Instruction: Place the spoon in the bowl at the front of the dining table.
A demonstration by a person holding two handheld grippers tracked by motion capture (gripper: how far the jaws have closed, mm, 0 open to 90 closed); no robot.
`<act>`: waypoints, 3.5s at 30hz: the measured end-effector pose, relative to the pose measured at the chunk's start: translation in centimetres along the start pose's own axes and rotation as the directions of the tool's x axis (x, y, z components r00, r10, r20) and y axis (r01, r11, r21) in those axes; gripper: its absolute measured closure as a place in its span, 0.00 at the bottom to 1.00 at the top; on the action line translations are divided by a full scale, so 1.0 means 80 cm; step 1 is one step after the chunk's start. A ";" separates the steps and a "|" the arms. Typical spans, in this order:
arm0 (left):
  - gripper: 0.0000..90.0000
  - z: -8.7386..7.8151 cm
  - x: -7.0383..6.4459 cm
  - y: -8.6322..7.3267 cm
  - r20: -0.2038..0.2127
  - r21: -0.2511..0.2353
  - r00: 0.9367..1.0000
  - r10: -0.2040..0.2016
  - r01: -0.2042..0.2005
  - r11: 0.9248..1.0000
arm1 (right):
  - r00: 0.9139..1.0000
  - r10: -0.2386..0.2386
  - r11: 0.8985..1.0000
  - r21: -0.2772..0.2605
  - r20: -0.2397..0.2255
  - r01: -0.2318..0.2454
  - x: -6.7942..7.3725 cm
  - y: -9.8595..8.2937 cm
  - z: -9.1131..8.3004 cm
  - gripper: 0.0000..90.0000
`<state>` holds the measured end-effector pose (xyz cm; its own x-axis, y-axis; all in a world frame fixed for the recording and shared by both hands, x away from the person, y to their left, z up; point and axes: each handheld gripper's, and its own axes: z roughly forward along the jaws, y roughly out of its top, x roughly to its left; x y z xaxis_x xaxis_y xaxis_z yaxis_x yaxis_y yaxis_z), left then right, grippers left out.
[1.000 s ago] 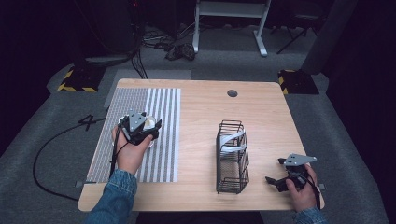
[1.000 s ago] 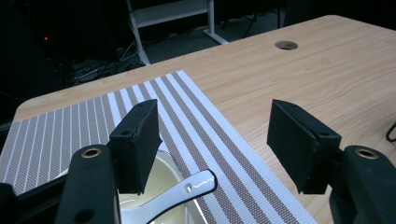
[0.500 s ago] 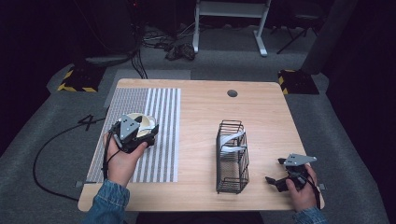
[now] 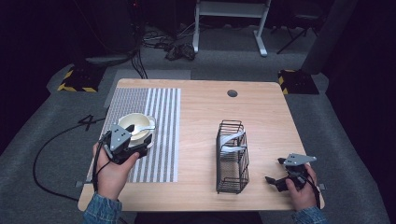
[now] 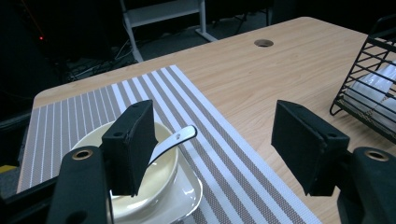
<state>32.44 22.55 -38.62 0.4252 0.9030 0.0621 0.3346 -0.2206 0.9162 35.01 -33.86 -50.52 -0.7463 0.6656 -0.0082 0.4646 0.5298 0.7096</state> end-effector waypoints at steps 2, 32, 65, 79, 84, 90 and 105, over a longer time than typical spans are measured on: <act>0.34 -0.004 0.002 -0.003 -0.001 -0.003 1.000 -0.006 0.006 1.000 | 1.000 0.000 1.000 0.000 0.000 0.000 0.000 0.000 0.000 0.00; 0.22 -0.052 0.026 -0.060 -0.007 0.041 1.000 -0.012 0.012 0.999 | 1.000 0.000 1.000 0.000 0.000 0.000 0.000 0.000 0.000 0.00; 0.18 -0.050 0.046 -0.138 -0.028 0.252 0.998 -0.054 0.059 0.966 | 1.000 0.000 1.000 0.000 0.001 0.000 0.000 0.000 0.000 0.00; 0.18 -0.041 0.045 -0.166 0.004 0.325 0.999 -0.041 0.038 0.945 | 1.000 0.000 1.000 0.000 0.001 0.000 0.000 0.000 0.000 0.00; 0.18 -0.037 0.046 -0.172 0.008 0.363 0.999 -0.035 0.030 0.931 | 1.000 0.001 1.000 -0.001 0.001 -0.001 0.000 0.000 0.000 0.00; 0.17 -0.032 0.044 -0.178 0.031 0.373 0.998 -0.052 0.036 0.927 | 1.000 0.001 1.000 -0.001 0.002 -0.001 0.000 0.000 0.000 0.00; 0.00 -0.034 0.042 -0.197 0.077 0.270 0.996 -0.042 0.020 0.963 | 1.000 0.000 1.000 -0.001 0.000 0.000 0.000 0.000 0.000 0.00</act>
<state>26.28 30.03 -51.81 0.4740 0.8805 -0.0070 0.5576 -0.2940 0.7763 35.00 -33.85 -50.53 -0.7467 0.6651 -0.0083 0.4637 0.5294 0.7104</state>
